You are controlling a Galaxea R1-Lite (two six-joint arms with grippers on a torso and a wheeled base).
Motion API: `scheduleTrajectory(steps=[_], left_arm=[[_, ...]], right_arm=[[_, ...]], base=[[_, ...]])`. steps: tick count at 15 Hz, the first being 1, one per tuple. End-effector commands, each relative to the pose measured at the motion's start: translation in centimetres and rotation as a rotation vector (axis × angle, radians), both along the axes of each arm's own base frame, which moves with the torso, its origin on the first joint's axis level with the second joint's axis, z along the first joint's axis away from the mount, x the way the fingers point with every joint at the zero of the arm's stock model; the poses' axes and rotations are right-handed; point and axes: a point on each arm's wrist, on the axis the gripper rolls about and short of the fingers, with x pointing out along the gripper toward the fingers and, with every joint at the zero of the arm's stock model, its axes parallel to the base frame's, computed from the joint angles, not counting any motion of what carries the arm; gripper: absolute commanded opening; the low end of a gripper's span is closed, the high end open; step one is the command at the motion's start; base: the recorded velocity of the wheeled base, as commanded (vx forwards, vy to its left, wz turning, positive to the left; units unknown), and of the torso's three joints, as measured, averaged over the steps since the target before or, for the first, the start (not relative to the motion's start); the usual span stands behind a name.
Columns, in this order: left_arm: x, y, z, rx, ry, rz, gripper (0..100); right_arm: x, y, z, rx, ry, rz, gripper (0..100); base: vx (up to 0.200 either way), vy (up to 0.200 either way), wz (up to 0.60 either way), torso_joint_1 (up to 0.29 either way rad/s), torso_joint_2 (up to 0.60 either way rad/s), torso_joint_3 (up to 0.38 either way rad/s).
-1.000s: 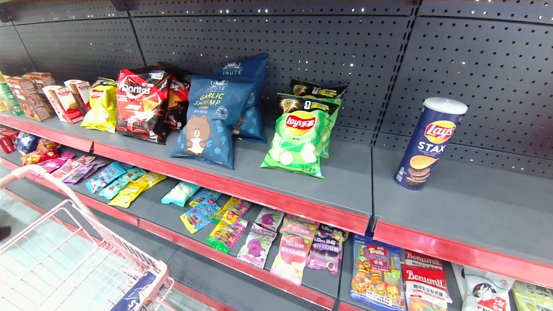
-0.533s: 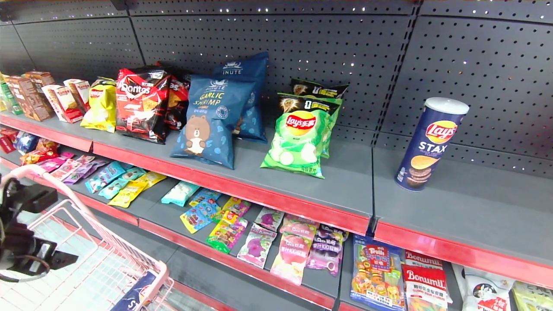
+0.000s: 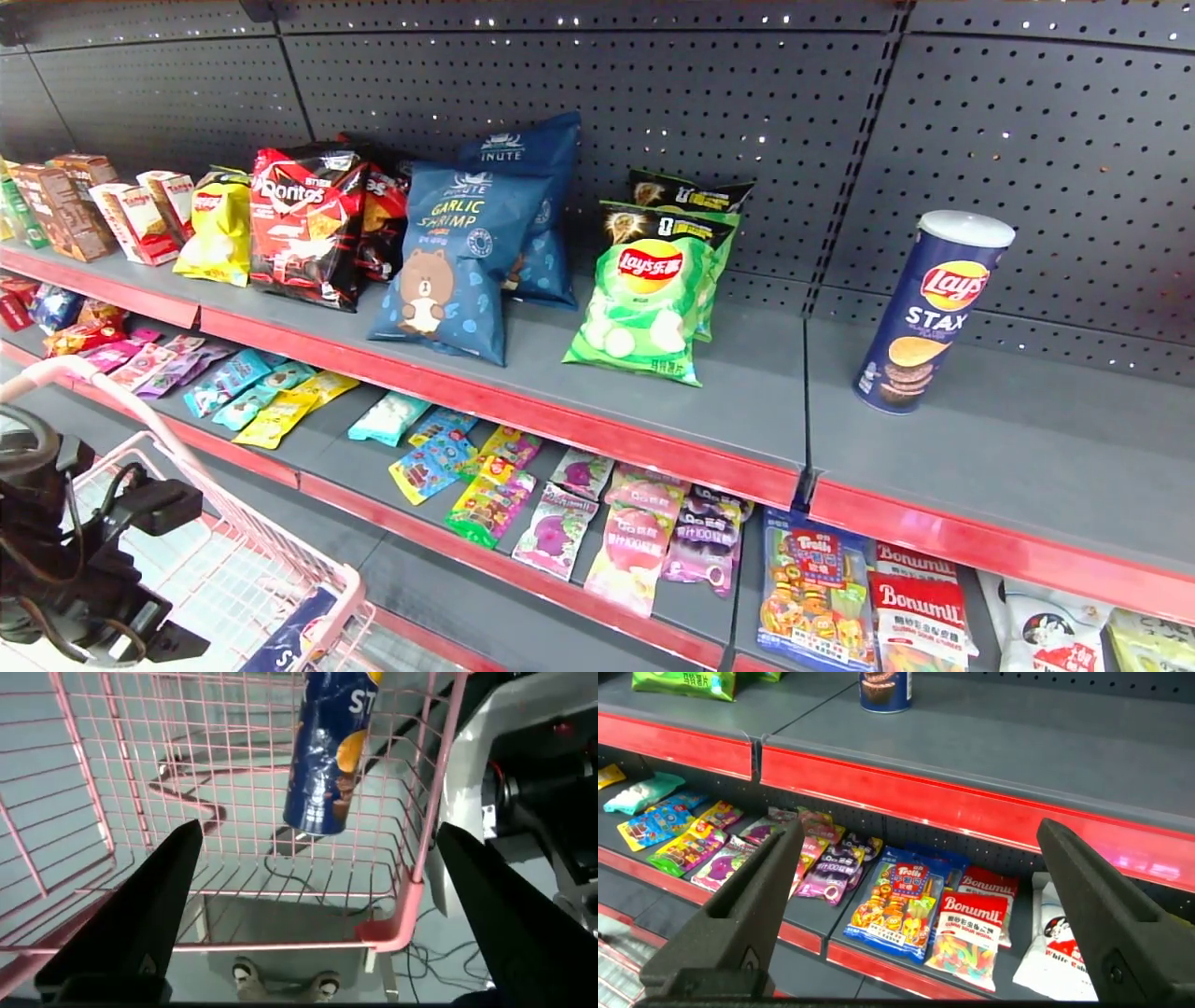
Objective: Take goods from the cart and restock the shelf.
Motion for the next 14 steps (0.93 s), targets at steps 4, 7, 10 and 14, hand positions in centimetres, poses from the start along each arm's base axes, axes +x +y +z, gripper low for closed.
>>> scheduleTrajectory(steps=[4,7,10,14], left_arm=[[1.6,0.7,-3.8,-0.035,0.073,-0.016,100],[1.9,0.1,-4.6,-0.044,0.093,-0.042,100],[2.1,0.2,-4.6,-0.044,0.087,-0.033,100],[2.5,0.4,-4.7,-0.041,0.082,-0.033,100]], right_arm=[[0.0,0.0,0.0,-0.001,0.001,0.000,100],[0.0,0.0,0.0,-0.001,0.001,0.002,100],[0.0,0.0,0.0,0.000,0.001,0.002,100],[0.0,0.0,0.0,0.000,0.001,0.002,100]], base=[[0.000,0.000,0.00,0.000,0.00,0.000],[0.000,0.000,0.00,0.000,0.00,0.000],[0.000,0.000,0.00,0.000,0.00,0.000],[0.000,0.000,0.00,-0.105,0.24,0.129]])
